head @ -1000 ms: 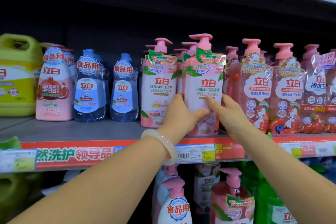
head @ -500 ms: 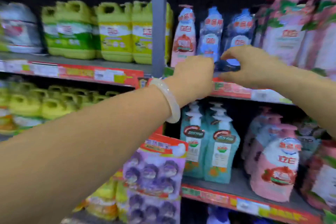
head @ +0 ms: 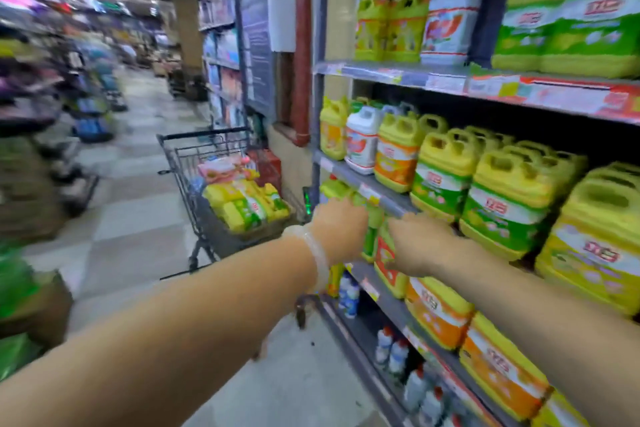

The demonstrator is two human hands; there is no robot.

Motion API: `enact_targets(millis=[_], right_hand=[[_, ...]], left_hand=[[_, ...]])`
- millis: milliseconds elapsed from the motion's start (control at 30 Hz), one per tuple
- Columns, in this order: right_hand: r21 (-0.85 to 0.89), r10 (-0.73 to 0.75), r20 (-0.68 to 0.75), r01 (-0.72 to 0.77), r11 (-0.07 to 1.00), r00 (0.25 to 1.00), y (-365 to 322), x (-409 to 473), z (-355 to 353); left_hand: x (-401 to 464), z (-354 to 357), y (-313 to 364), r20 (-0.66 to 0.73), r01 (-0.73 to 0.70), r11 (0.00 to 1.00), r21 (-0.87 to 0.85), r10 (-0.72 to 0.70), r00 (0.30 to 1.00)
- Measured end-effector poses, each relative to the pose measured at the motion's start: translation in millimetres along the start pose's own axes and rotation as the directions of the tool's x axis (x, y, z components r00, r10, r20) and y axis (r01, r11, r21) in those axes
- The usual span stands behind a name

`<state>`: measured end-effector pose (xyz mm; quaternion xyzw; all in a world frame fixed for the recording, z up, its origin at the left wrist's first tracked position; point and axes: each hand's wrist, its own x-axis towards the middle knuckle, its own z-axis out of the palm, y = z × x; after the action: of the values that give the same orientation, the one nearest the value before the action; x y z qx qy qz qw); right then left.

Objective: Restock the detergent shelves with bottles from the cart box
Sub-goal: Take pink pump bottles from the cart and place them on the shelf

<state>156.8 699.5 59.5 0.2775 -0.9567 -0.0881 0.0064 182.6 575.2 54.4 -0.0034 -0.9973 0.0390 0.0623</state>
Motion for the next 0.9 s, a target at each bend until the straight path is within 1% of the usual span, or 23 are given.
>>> enact_targets(millis=[67, 200, 267, 333, 433, 533, 700, 900], right_hand=[[0.025, -0.096, -0.005, 0.096, 0.995, 0.995, -42.2, 32.7, -0.6], [0.056, -0.235, 0.017, 0.234, 0.971, 0.972, -108.4, 90.7, -2.7], [0.068, -0.276, 0.026, 0.274, 0.959, 0.961, -136.7, 126.1, 1.8], [0.044, -0.308, 0.035, 0.306, 0.951, 0.951, -159.1, 165.4, 7.3], [0.042, -0.353, 0.032, 0.351, 0.935, 0.935, -184.0, 232.8, 11.6], [0.065, -0.369, 0.034, 0.366, 0.928, 0.929, -201.2, 311.1, 6.1], [0.073, -0.359, 0.008, 0.357, 0.931, 0.933, -213.2, 433.7, -6.9], [0.116, -0.328, 0.113, 0.315, 0.942, 0.938, -224.2, 534.7, 17.3]], left_hand=[[-6.4, 11.2, -48.6, 0.035, 0.087, 0.996, -0.001, -0.087, 0.996], [-11.7, 31.1, -128.1, 0.11, 0.225, 0.974, 0.02, -0.226, 0.968], [-5.5, 48.1, -168.2, 0.14, 0.283, 0.958, 0.044, -0.287, 0.948], [6.9, 64.7, -207.1, 0.15, 0.338, 0.938, 0.069, -0.345, 0.926], [38.8, 79.4, -262.7, 0.148, 0.365, 0.926, 0.101, -0.377, 0.914], [85.7, 79.6, -317.6, 0.129, 0.38, 0.917, 0.118, -0.394, 0.91], [162.5, 73.3, -392.1, 0.121, 0.383, 0.921, 0.076, -0.389, 0.913], [221.8, 125.7, -467.5, 0.255, 0.428, 0.902, 0.05, -0.426, 0.868]])
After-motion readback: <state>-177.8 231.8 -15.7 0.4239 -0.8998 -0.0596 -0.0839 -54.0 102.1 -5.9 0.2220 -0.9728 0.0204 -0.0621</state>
